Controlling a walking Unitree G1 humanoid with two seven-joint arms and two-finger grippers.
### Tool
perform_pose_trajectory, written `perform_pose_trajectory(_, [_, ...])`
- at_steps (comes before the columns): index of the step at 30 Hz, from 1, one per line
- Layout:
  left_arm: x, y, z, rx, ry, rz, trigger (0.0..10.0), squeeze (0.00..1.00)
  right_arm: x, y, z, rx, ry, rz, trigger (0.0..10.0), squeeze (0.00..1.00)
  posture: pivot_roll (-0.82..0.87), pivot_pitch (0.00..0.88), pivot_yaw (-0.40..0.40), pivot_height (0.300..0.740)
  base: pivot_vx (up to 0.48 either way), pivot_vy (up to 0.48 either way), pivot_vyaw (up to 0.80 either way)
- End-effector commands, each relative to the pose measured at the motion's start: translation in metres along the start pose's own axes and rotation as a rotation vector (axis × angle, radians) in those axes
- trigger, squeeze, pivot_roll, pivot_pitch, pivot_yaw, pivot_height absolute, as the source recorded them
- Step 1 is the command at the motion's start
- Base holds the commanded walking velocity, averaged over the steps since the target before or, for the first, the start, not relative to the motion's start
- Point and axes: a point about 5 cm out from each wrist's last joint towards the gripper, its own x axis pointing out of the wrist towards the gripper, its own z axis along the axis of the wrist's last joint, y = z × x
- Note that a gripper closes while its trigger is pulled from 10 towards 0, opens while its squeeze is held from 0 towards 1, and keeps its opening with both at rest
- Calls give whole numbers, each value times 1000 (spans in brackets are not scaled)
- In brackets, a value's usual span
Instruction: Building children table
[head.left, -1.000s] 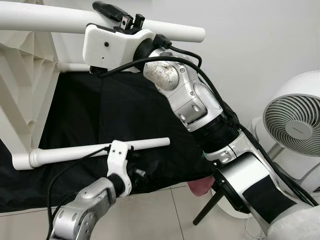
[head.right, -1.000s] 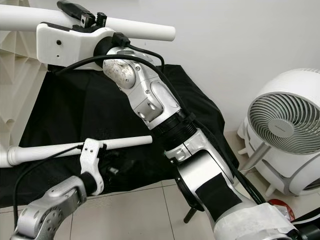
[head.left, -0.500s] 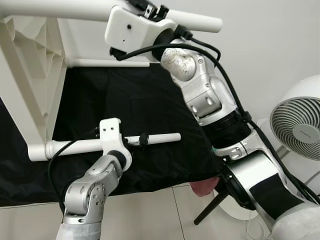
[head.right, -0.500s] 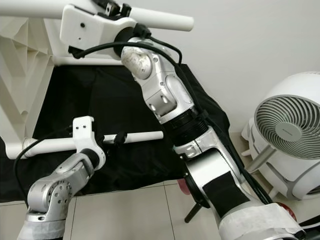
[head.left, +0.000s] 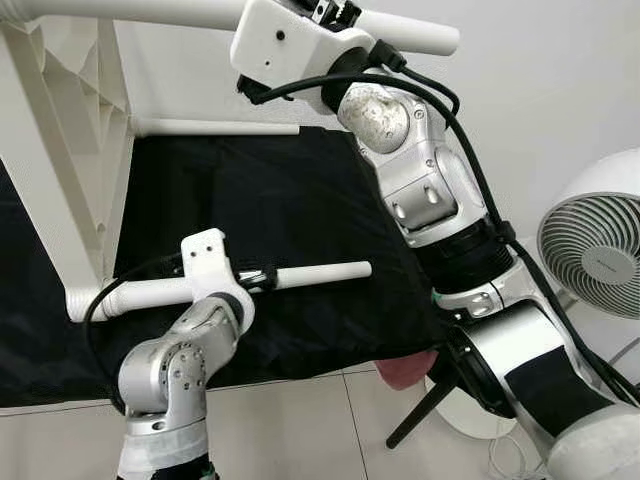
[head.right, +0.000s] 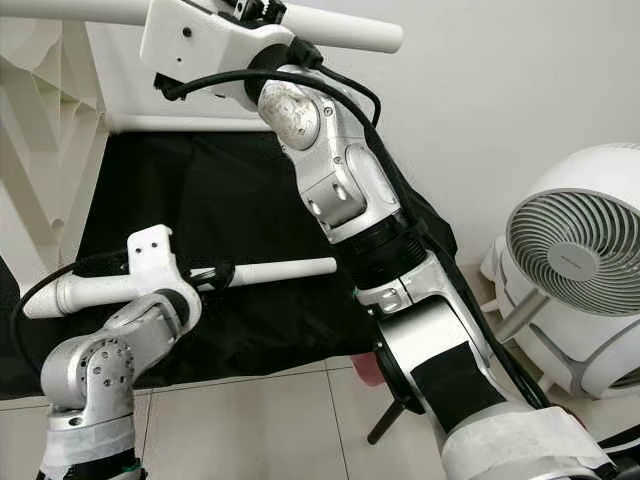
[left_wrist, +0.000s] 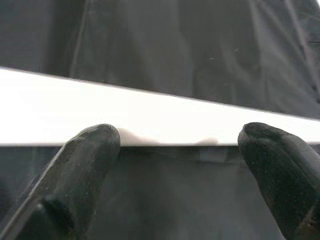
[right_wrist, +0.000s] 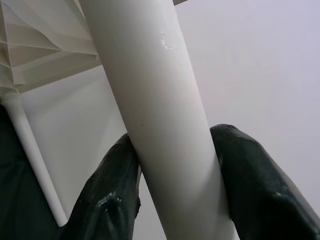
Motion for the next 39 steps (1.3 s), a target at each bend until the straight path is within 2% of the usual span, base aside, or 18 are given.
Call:
perform_pose_trajectory(1, [-4,-7,-5,-44,49,-13,10000,0,-12,-41,-18,157,79,-268,0,0,-73,0,-15,740,0,0,0])
perform_pose_trajectory(5, [-6,-6,-6,-55,67,2,10000,0,-14,-41,-20,174,96,-279,0,0,-72,0,-17,740,0,0,0])
perform_pose_trajectory(8, [-12,-6,-7,-72,112,19,10000,0,-21,-40,-25,249,157,-348,0,0,-68,0,-23,740,0,0,0])
perform_pose_trajectory(12, [-14,-8,-4,-76,105,21,10000,0,-23,-39,-27,273,177,-372,0,0,-64,0,-30,740,0,0,0])
perform_pose_trajectory(16, [-23,-21,16,-31,40,-12,10000,0,-30,-38,-31,351,222,-476,0,0,-58,0,-46,740,0,0,0])
perform_pose_trajectory(18, [-25,-23,21,-16,26,-11,10000,0,-31,-38,-32,365,228,-498,0,0,-58,0,-46,740,0,0,0])
perform_pose_trajectory(22, [-29,-21,30,9,-20,24,10000,0,-32,-38,-32,389,233,-523,0,0,-56,0,-53,740,0,0,0])
perform_pose_trajectory(24, [-33,-19,42,50,-75,65,10000,0,-33,-39,-33,402,238,-546,0,0,-55,0,-54,740,0,0,0])
perform_pose_trajectory(27, [-35,-18,46,70,-88,87,10000,0,-33,-39,-33,403,243,-557,0,0,-55,0,-55,740,0,0,0])
perform_pose_trajectory(29, [-35,-18,46,70,-88,87,10000,0,-33,-39,-33,403,243,-557,0,0,-55,0,-55,740,0,0,0])
perform_pose_trajectory(32, [-38,-12,56,66,-155,139,10000,0,-32,-39,-33,402,246,-560,0,0,-56,0,-57,740,0,0,0])
perform_pose_trajectory(33, [-40,-12,58,71,-160,150,10000,1000,-32,-40,-33,400,247,-563,0,0,-57,0,-57,740,0,0,0])
perform_pose_trajectory(36, [-41,-11,57,65,-155,162,10000,1000,-32,-40,-33,399,249,-566,0,0,-61,0,-57,740,0,0,0])
perform_pose_trajectory(39, [-42,-5,52,49,-104,205,10000,1000,-31,-40,-33,399,251,-575,0,0,-62,0,-55,740,0,0,0])
